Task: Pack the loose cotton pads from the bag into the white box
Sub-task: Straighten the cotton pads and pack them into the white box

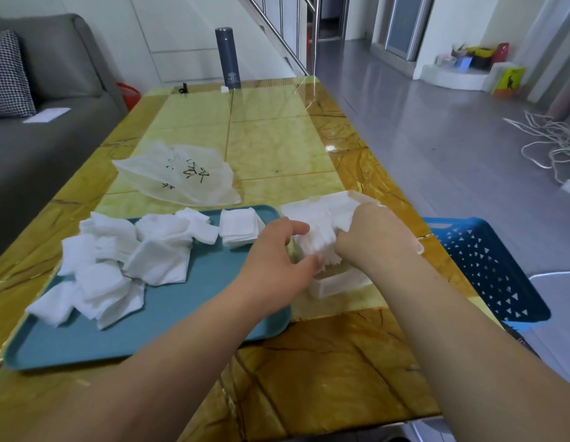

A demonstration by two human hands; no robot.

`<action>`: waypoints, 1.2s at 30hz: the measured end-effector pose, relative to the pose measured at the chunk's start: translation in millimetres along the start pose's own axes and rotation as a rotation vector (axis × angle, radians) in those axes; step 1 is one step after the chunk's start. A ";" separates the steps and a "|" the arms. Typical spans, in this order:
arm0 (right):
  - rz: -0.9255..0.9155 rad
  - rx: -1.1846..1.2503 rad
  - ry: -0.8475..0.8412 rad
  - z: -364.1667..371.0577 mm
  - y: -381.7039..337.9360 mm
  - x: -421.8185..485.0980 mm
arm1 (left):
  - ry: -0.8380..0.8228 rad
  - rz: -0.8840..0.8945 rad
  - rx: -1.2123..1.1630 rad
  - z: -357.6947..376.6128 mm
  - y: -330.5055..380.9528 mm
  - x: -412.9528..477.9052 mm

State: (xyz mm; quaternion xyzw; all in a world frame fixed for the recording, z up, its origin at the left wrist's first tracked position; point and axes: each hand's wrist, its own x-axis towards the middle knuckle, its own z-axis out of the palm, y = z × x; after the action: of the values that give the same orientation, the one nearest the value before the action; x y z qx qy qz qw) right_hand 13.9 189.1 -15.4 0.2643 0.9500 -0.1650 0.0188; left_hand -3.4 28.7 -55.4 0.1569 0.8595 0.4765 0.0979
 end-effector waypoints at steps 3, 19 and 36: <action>-0.118 -0.066 -0.030 -1.0 -2.4 -7.5 | -0.005 0.031 -0.003 1.1 -4.6 -0.4; -0.118 -0.026 -0.067 -10.6 -4.6 -13.3 | 0.164 0.116 0.399 -42.7 -16.5 24.0; -0.548 0.374 -0.233 37.6 -74.3 -59.4 | -0.244 0.040 0.646 -101.2 -51.4 -30.0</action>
State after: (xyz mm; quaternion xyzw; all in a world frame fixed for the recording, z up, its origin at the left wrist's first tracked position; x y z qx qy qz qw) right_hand 25.2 87.6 -21.1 -0.0223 0.9305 -0.3640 0.0333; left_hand -16.7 -87.4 -45.2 0.2524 0.9447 0.1591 0.1360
